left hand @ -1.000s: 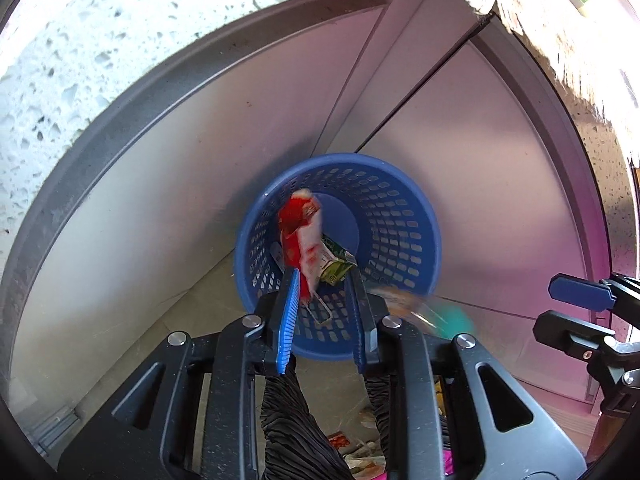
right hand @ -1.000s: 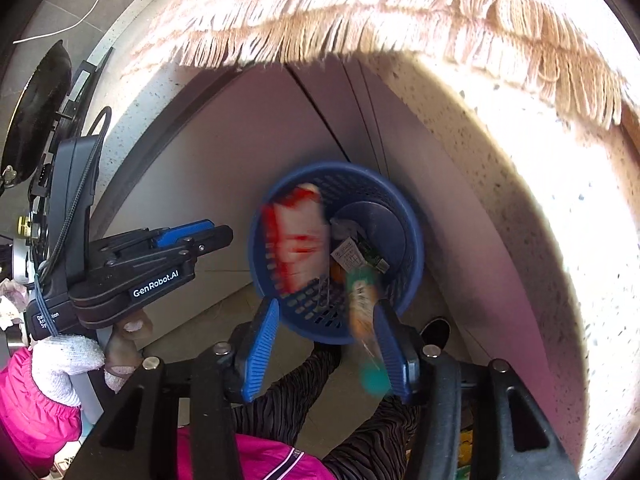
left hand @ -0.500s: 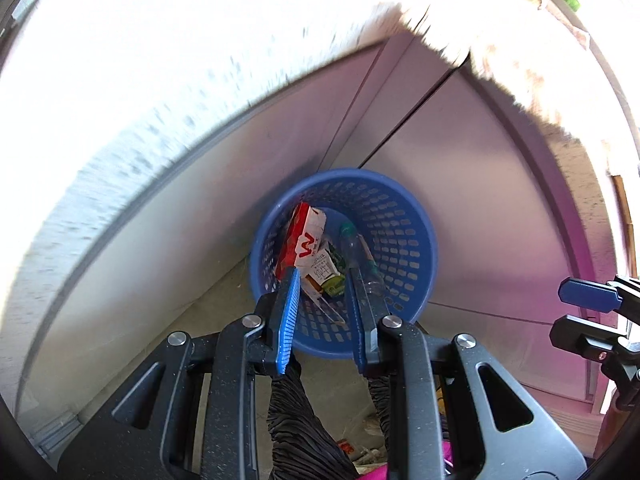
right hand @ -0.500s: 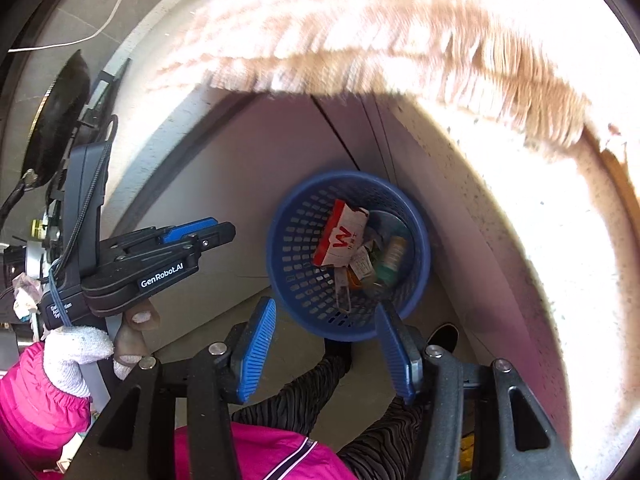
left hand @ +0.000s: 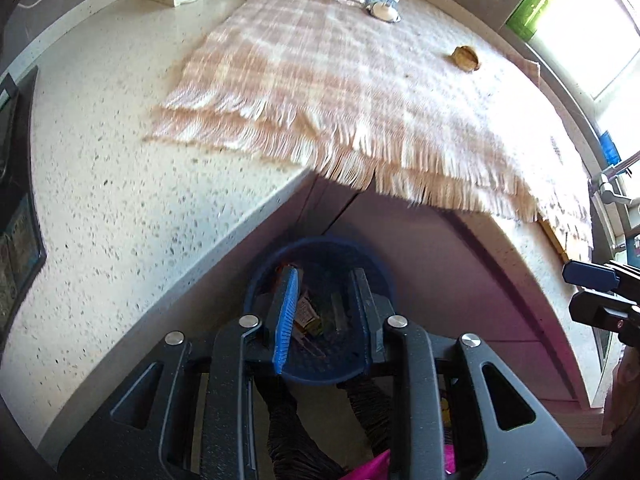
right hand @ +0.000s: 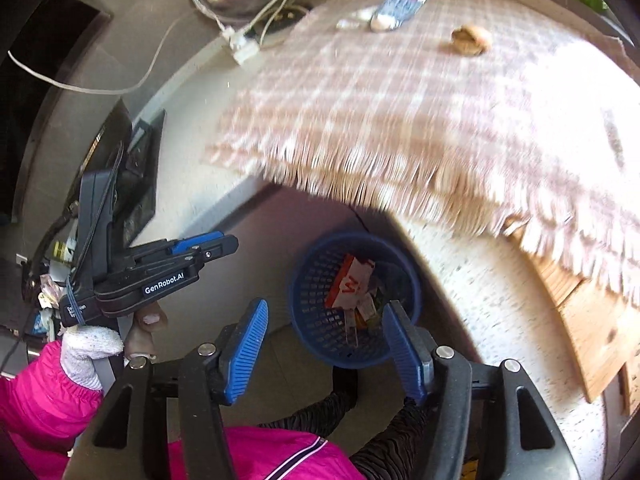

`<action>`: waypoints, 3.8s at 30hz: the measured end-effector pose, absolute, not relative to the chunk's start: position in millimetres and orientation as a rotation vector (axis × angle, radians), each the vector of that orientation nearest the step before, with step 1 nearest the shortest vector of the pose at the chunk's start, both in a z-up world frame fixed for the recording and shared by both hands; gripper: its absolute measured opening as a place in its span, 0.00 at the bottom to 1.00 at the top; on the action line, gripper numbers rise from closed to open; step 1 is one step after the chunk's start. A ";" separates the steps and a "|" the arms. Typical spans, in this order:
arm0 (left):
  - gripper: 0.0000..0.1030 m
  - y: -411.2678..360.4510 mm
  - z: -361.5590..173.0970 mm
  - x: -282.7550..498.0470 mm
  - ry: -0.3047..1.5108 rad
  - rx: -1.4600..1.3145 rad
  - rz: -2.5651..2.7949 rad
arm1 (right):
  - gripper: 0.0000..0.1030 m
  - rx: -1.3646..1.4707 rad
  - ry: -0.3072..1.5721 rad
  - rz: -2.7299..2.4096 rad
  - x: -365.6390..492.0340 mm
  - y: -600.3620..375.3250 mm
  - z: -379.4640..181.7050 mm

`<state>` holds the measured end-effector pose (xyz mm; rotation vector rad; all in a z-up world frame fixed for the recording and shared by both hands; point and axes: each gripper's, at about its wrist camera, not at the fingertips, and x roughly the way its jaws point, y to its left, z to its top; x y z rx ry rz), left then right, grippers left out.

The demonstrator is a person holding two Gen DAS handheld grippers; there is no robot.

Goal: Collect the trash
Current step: 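Move both tools back over the cloth toward the toothpaste tube and egg, then grasp the toothpaste tube with the left tool while the right tool grasps the egg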

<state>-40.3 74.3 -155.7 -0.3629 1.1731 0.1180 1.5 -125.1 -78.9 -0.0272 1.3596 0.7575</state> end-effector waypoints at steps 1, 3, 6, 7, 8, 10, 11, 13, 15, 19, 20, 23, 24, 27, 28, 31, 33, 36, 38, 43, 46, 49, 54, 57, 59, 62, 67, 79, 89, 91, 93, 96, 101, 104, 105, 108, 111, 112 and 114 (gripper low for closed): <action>0.32 73.8 -149.9 -35.9 1.157 -0.359 0.116 | 0.65 -0.026 1.340 0.751 6.8 -128.0 -72.7; 0.32 73.0 -140.8 -27.0 1.134 -0.357 0.116 | 0.68 -0.024 1.299 0.741 18.7 -133.9 -61.1; 0.32 68.8 -130.3 -11.6 1.110 -0.373 0.120 | 0.72 -0.018 1.255 0.725 41.8 -141.0 -47.9; 0.32 68.8 -127.7 -6.6 1.101 -0.382 0.124 | 0.73 -0.016 1.246 0.720 51.0 -143.6 -44.2; 0.32 68.0 -124.5 -1.2 1.090 -0.390 0.125 | 0.73 -0.017 1.237 0.712 59.8 -146.0 -41.9; 0.32 65.6 -119.7 11.8 1.069 -0.400 0.124 | 0.73 -0.017 1.218 0.706 78.2 -151.5 -38.0; 0.32 63.6 -116.4 18.0 1.060 -0.399 0.125 | 0.73 -0.018 1.206 0.706 88.8 -154.3 -36.4; 0.32 60.1 -111.5 30.2 1.043 -0.400 0.132 | 0.73 -0.017 1.194 0.706 111.8 -158.4 -36.3; 0.32 57.5 -107.3 40.6 1.027 -0.412 0.136 | 0.73 -0.006 1.192 0.713 136.3 -162.7 -39.0; 0.32 51.6 -105.0 62.7 1.012 -0.432 0.139 | 0.73 0.000 1.185 0.718 182.3 -168.7 -46.9; 0.32 50.0 -104.9 68.8 1.012 -0.437 0.139 | 0.73 0.000 1.186 0.721 194.6 -168.8 -49.4; 0.32 46.9 -106.4 85.8 1.011 -0.450 0.144 | 0.73 0.001 1.198 0.737 225.9 -169.3 -57.6; 0.32 46.3 -107.0 91.3 1.011 -0.456 0.145 | 0.73 0.002 1.204 0.737 236.4 -168.9 -61.2; 0.32 47.8 -109.3 110.3 1.008 -0.468 0.154 | 0.73 0.026 1.233 0.750 263.4 -167.6 -73.9; 0.32 48.9 -110.1 116.7 1.006 -0.473 0.156 | 0.73 0.037 1.241 0.757 269.6 -166.8 -77.4; 0.32 53.2 -112.1 139.2 0.998 -0.494 0.158 | 0.73 0.052 1.261 0.778 287.9 -161.8 -88.9; 0.32 56.8 -113.9 156.3 0.996 -0.510 0.158 | 0.73 0.073 1.281 0.788 299.5 -159.4 -96.7; 0.32 62.4 -118.1 182.7 0.997 -0.534 0.150 | 0.73 0.125 1.318 0.818 311.7 -155.3 -107.7; 0.32 66.1 -122.2 200.1 1.001 -0.549 0.152 | 0.73 0.133 1.331 0.831 317.0 -151.4 -113.6; 0.33 77.8 -137.2 239.1 1.025 -0.567 0.163 | 0.73 0.128 1.352 0.859 325.8 -139.9 -126.9; 0.50 85.3 -145.1 255.8 1.025 -0.588 0.172 | 0.73 0.131 1.366 0.862 331.8 -134.8 -134.5; 0.52 91.0 -150.2 268.5 1.023 -0.601 0.182 | 0.73 0.150 1.382 0.866 337.2 -132.9 -140.4; 0.52 95.7 -158.3 286.4 1.037 -0.609 0.180 | 0.73 0.192 1.409 0.876 342.8 -132.7 -147.4; 0.52 95.7 -163.6 294.5 1.049 -0.597 0.180 | 0.73 0.207 1.417 0.881 344.1 -133.3 -150.7; 0.52 96.0 -167.6 297.1 1.056 -0.600 0.176 | 0.73 0.217 1.423 0.887 344.1 -133.8 -152.6; 0.52 96.1 -171.8 300.9 1.059 -0.595 0.176 | 0.73 0.210 1.426 0.899 342.7 -131.0 -154.9; 0.52 97.1 -175.9 304.5 1.056 -0.594 0.183 | 0.71 0.198 1.436 0.896 342.3 -126.2 -162.5; 0.40 101.2 -179.2 309.4 1.046 -0.573 0.200 | 0.42 0.210 1.444 0.884 342.6 -132.0 -166.0; 0.40 97.5 -175.3 303.5 1.040 -0.563 0.200 | 0.59 0.220 1.420 0.870 347.5 -130.4 -165.0; 0.40 96.8 -175.4 303.1 1.038 -0.564 0.202 | 0.58 0.213 1.428 0.881 348.5 -125.3 -166.4; 0.40 96.8 -175.2 302.7 1.034 -0.568 0.202 | 0.51 0.183 1.435 0.875 347.6 -120.1 -167.2; 0.40 97.7 -172.8 300.0 1.023 -0.580 0.200 | 0.46 0.162 1.429 0.869 345.7 -118.7 -165.8; 0.40 99.8 -165.2 292.4 1.001 -0.595 0.188 | 0.45 0.176 1.394 0.858 345.5 -125.3 -155.4; 0.39 99.6 -159.1 285.3 0.983 -0.607 0.178 | 0.45 0.188 1.369 0.847 347.0 -133.7 -147.5; 0.37 98.3 -156.7 283.5 0.981 -0.607 0.171 | 0.45 0.192 1.363 0.845 347.7 -136.5 -145.0; 0.28 92.7 -152.2 273.2 0.975 -0.586 0.153 | 0.45 0.201 1.346 0.837 348.0 -144.3 -138.3; 0.28 86.6 -154.2 262.3 0.989 -0.560 0.144 | 0.45 0.195 1.334 0.833 347.3 -151.2 -133.2; 0.29 86.4 -156.2 260.0 0.994 -0.566 0.136 | 0.45 0.193 1.333 0.833 346.6 -154.1 -132.2; 0.29 87.3 -160.3 260.5 1.013 -0.593 0.108 | 0.45 0.194 1.331 0.829 345.3 -159.4 -130.8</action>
